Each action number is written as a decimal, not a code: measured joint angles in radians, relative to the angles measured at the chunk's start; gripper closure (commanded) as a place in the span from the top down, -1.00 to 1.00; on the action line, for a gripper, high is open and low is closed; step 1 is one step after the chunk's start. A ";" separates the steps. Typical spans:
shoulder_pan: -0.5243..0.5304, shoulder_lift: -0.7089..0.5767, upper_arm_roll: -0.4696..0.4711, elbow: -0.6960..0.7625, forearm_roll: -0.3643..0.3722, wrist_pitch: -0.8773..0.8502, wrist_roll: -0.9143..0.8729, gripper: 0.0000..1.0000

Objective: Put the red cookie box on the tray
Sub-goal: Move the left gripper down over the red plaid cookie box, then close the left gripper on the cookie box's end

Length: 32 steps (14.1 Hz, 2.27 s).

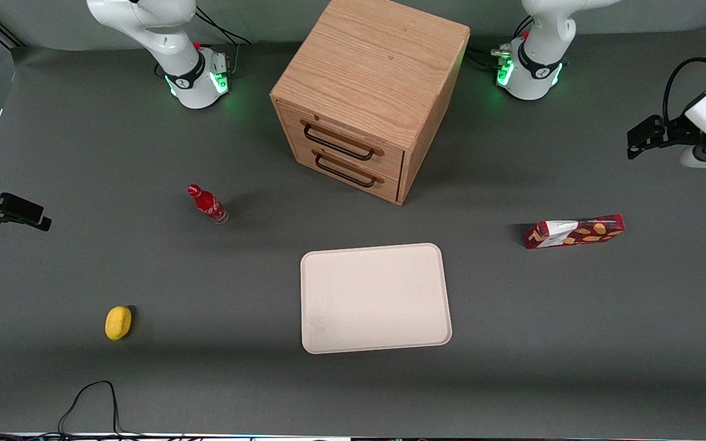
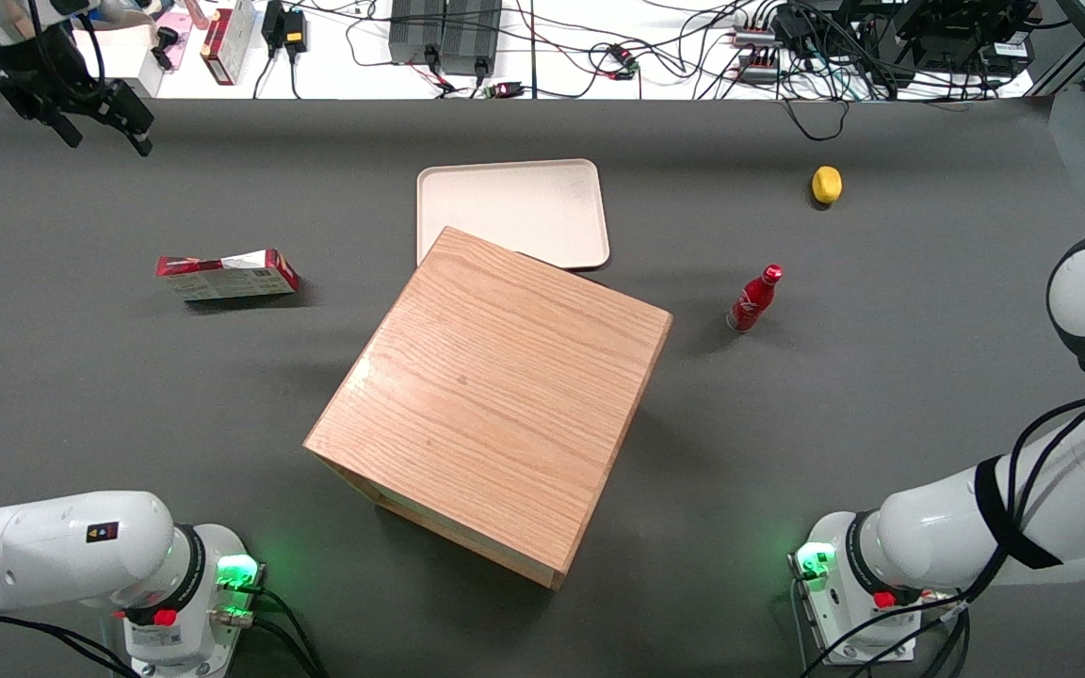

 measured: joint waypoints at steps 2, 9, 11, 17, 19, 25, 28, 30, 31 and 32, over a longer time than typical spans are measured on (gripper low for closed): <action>0.003 0.012 0.002 -0.013 0.004 0.008 0.119 1.00; 0.011 0.120 0.006 -0.055 0.030 0.167 0.668 0.99; 0.019 0.164 0.007 -0.103 0.032 0.274 0.842 0.99; 0.022 0.237 0.004 -0.325 0.034 0.608 1.037 0.96; 0.022 0.259 0.004 -0.383 0.035 0.690 1.062 0.97; 0.022 0.330 0.001 -0.459 0.070 0.879 1.074 0.93; 0.022 0.366 0.001 -0.461 0.095 0.917 1.075 0.79; 0.022 0.375 0.001 -0.468 0.097 0.944 1.078 0.57; 0.022 0.380 0.001 -0.473 0.098 0.958 1.084 0.42; 0.022 0.386 0.001 -0.478 0.099 0.970 1.097 0.23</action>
